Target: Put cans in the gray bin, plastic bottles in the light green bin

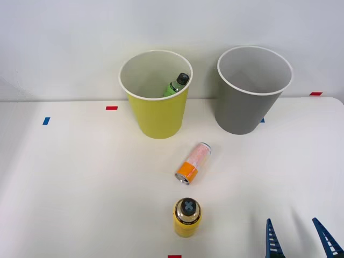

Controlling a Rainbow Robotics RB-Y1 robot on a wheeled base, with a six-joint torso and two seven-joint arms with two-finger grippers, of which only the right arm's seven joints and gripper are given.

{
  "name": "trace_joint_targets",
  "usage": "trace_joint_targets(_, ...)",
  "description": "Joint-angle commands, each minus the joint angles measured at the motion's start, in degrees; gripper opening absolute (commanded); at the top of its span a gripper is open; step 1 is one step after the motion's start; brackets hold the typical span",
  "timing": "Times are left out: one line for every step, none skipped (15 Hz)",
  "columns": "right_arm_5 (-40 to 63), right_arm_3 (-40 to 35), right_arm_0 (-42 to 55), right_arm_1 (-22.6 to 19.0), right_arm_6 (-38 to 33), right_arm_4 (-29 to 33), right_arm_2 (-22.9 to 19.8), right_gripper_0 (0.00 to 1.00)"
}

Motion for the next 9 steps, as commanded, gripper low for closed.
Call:
trace_joint_targets(0.0, 0.0, 0.0, 0.0, 0.0, 0.0, 0.0, 1.00)
trace_joint_targets(0.0, 0.0, 0.0, 0.0, 0.0, 0.0, 0.0, 1.00)
trace_joint_targets(0.0, 0.0, 0.0, 0.0, 0.0, 0.0, 0.0, 1.00)
trace_joint_targets(0.0, 0.0, 0.0, 0.0, 0.0, 0.0, 0.0, 1.00)
trace_joint_targets(0.0, 0.0, 0.0, 0.0, 0.0, 0.0, 0.0, 1.00)
trace_joint_targets(0.0, 0.0, 0.0, 0.0, 0.0, 0.0, 0.0, 1.00)
trace_joint_targets(0.0, 0.0, 0.0, 0.0, 0.0, 0.0, 0.0, 1.00)
trace_joint_targets(0.0, 0.0, 0.0, 0.0, 0.0, 0.0, 0.0, 1.00)
trace_joint_targets(0.0, 0.0, 0.0, 0.0, 0.0, 0.0, 0.0, 1.00)
